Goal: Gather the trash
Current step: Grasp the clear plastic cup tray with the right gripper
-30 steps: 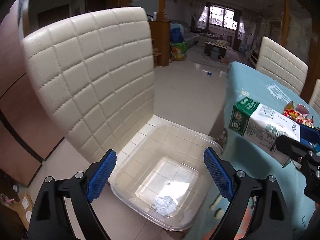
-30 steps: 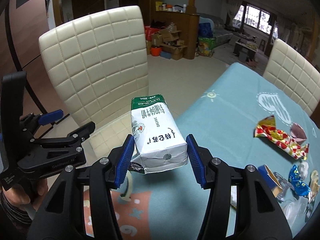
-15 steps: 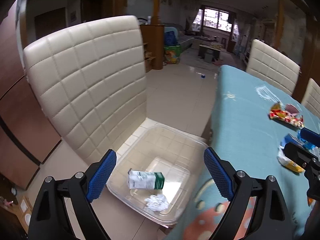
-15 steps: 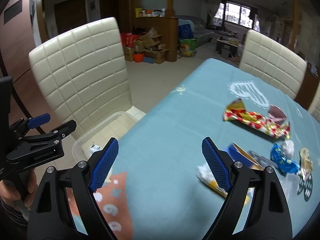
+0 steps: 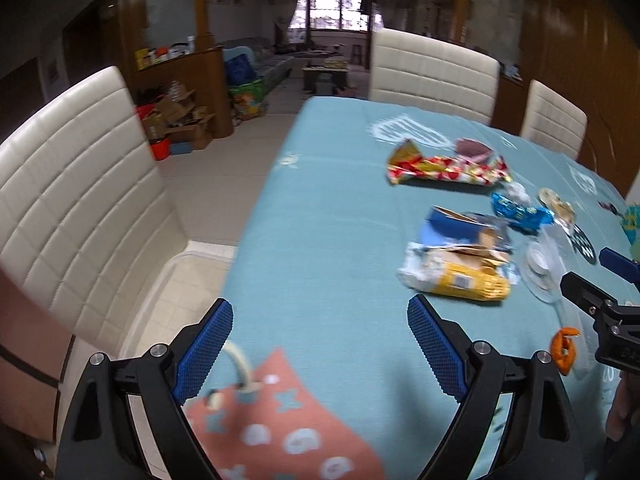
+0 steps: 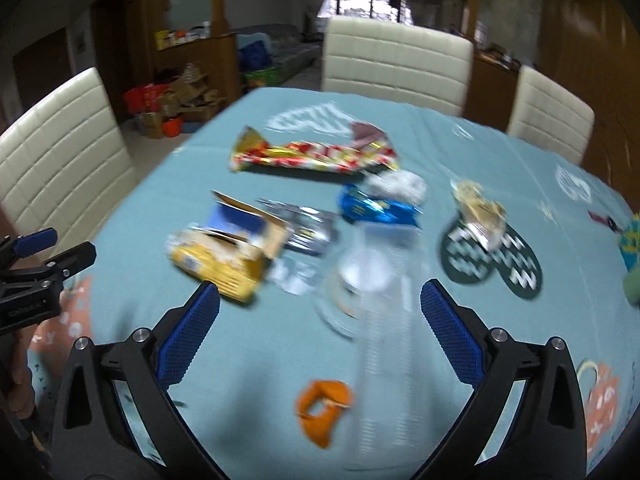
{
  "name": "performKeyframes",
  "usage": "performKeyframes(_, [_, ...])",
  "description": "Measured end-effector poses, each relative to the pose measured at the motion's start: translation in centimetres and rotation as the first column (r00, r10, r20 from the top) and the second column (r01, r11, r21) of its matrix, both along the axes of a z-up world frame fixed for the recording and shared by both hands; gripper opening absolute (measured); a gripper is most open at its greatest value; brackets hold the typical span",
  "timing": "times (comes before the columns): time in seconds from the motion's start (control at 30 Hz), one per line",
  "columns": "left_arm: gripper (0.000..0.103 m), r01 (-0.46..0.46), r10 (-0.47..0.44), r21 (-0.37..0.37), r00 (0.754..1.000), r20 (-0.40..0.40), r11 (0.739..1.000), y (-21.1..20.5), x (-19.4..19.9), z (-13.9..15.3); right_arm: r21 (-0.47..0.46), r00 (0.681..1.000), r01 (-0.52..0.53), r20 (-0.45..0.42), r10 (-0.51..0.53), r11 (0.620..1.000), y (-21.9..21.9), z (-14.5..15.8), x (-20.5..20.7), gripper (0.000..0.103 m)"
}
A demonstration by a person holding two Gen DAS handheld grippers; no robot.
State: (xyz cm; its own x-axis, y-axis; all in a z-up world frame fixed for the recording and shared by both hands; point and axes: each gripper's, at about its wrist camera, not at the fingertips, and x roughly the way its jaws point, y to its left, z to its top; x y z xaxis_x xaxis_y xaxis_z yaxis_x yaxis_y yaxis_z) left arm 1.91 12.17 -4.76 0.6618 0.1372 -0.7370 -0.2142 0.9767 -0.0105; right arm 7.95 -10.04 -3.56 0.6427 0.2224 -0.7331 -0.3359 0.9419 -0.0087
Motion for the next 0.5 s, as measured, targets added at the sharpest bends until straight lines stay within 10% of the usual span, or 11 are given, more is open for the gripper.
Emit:
performKeyframes(0.37, [0.087,0.161,-0.158,0.048,0.985,-0.068,0.986,-8.5,4.3,-1.3,0.069,0.989,0.043,-0.142,-0.033,0.997,-4.8,-3.7,1.6,0.099])
performKeyframes(0.43, [0.087,0.174,-0.17,0.046,0.981,-0.089,0.984,-9.2,5.1,-1.8,0.076,0.988,0.037,-0.15,-0.025,0.996,-5.0,-4.1,1.7,0.086])
performKeyframes(0.5, [0.087,0.183,-0.177,0.04,0.978,-0.111,0.982,-9.5,5.9,-2.5,0.078,0.985,0.016,-0.175,-0.002,0.997,-5.0,-4.6,2.2,0.047])
